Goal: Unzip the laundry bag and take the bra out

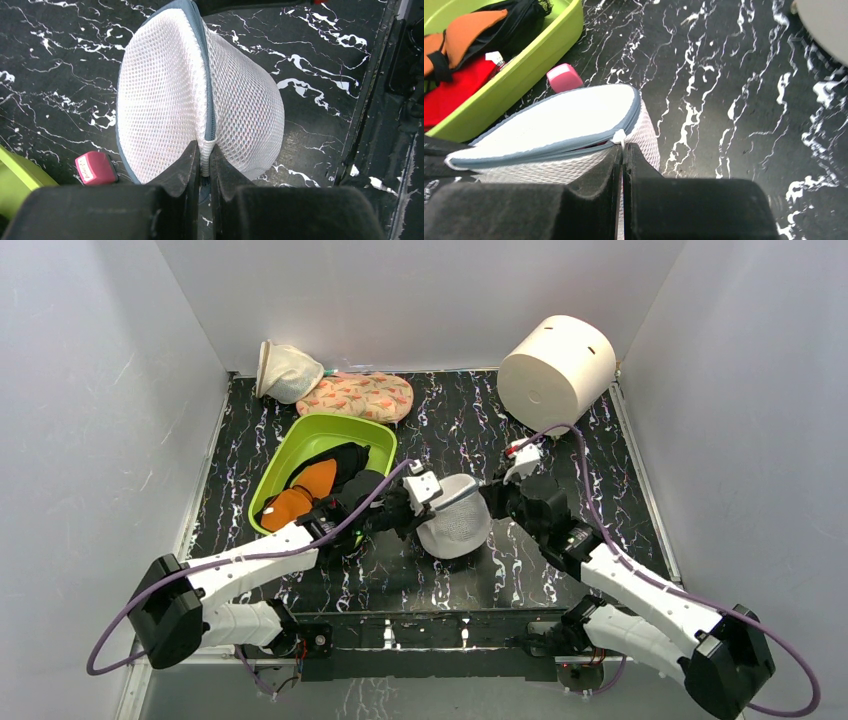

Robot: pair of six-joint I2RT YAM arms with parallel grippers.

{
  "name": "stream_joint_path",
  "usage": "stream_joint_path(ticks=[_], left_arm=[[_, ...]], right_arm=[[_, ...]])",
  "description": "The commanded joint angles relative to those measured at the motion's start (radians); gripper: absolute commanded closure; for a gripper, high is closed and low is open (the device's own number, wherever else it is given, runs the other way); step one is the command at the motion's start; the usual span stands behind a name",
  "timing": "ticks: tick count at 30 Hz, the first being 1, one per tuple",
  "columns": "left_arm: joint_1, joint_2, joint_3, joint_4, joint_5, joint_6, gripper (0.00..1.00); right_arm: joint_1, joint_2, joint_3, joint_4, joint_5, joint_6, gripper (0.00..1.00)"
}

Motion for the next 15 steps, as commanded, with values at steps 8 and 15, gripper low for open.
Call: stream_joint_path(ticks=[8, 15], left_arm=[[-0.005, 0.018, 0.062, -0.158, 0.000, -0.083, 0.82], [-0.005, 0.008, 0.140, -0.290, 0.019, -0.439, 0.55]], right_arm=[[-0.132, 0.031, 0.006, 0.013, -0.448, 0.002, 1.00], [-0.133, -0.034, -0.078, 0.121, -0.536, 0.022, 1.00]])
